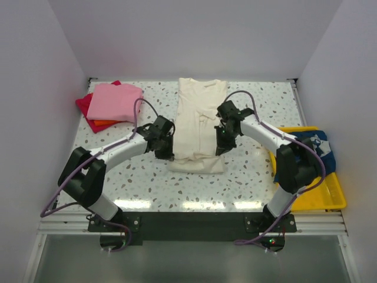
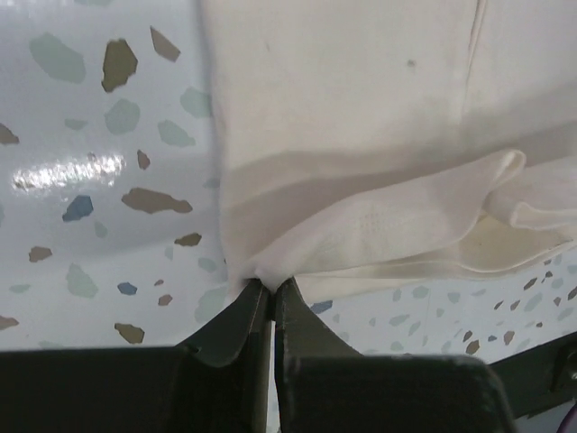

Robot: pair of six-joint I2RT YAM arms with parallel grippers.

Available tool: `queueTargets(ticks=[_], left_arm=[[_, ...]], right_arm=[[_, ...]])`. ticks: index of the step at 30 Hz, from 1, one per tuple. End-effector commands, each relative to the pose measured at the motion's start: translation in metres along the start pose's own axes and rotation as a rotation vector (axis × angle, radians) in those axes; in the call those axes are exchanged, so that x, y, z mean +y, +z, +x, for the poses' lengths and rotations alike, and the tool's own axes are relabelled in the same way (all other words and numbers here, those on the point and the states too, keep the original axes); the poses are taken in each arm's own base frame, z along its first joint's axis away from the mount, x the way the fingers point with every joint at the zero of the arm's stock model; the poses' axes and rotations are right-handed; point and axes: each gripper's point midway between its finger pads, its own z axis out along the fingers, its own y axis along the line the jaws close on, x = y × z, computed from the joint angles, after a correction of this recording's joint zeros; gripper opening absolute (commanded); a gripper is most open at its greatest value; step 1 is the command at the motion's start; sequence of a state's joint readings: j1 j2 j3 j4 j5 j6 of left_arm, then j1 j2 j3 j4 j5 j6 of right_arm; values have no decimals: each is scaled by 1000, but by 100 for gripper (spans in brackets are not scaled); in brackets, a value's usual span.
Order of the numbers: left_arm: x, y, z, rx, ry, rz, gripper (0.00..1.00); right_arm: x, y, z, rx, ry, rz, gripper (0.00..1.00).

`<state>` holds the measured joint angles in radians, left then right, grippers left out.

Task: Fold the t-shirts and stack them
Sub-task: Fold the tshirt

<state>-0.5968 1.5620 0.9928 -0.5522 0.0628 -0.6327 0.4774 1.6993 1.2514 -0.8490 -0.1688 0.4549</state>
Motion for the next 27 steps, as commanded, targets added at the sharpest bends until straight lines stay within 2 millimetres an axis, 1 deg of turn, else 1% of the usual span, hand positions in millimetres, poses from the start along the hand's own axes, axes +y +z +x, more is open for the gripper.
queueTargets(ticks=[1, 3, 4, 6, 8, 9, 11, 12, 14, 15, 16, 17, 18, 19, 20, 21, 22, 23, 24, 26, 27], left_arm=[[-15, -2, -52, -133, 17, 48, 0], [-18, 1, -69, -158, 14, 53, 0], [-17, 2, -77, -172, 3, 54, 0], [-20, 6, -96, -197, -5, 74, 0], [-23, 9, -109, -212, -8, 89, 0], [-21, 13, -118, -220, -13, 86, 0], [-23, 12, -133, -245, -20, 96, 0], [-17, 16, -137, -246, -33, 89, 0], [-16, 18, -148, -262, -43, 103, 0], [-11, 21, -155, -267, -51, 103, 0], [-14, 22, -161, -279, -48, 125, 0], [-16, 21, -167, -289, -48, 142, 0], [-13, 27, -171, -288, -50, 148, 0], [-17, 28, -177, -298, -41, 178, 0], [-22, 27, -184, -307, -35, 197, 0], [-18, 35, -186, -293, -41, 199, 0], [-20, 36, -188, -289, -39, 214, 0], [-22, 35, -194, -299, -35, 224, 0], [-20, 40, -196, -299, -32, 224, 0], [-20, 40, -204, -318, -23, 227, 0], [-17, 44, -205, -312, -27, 221, 0]], right_arm=[[9, -2, -50, -109, -40, -10, 0], [5, -1, -63, -123, -34, 0, 0], [5, 2, -73, -132, -36, 8, 0], [-1, 4, -84, -142, -21, 13, 0], [-5, 6, -97, -159, -12, 19, 0], [-9, 5, -103, -168, 0, 20, 0], [-15, 8, -116, -180, 9, 27, 0], [-16, 9, -121, -186, 13, 29, 0], [-19, 12, -133, -197, 14, 34, 0], [-23, 13, -138, -201, 19, 39, 0], [-22, 10, -146, -219, 18, 39, 0], [-27, 14, -149, -213, 24, 51, 0], [-29, 13, -153, -219, 26, 54, 0], [-29, 10, -160, -234, 29, 52, 0], [-32, 13, -163, -233, 35, 53, 0], [-34, 12, -166, -238, 39, 55, 0], [-33, 11, -169, -244, 36, 55, 0], [-38, 11, -172, -246, 44, 60, 0], [-38, 12, -173, -245, 44, 61, 0], [-41, 12, -177, -253, 47, 61, 0], [-43, 14, -178, -249, 47, 61, 0]])
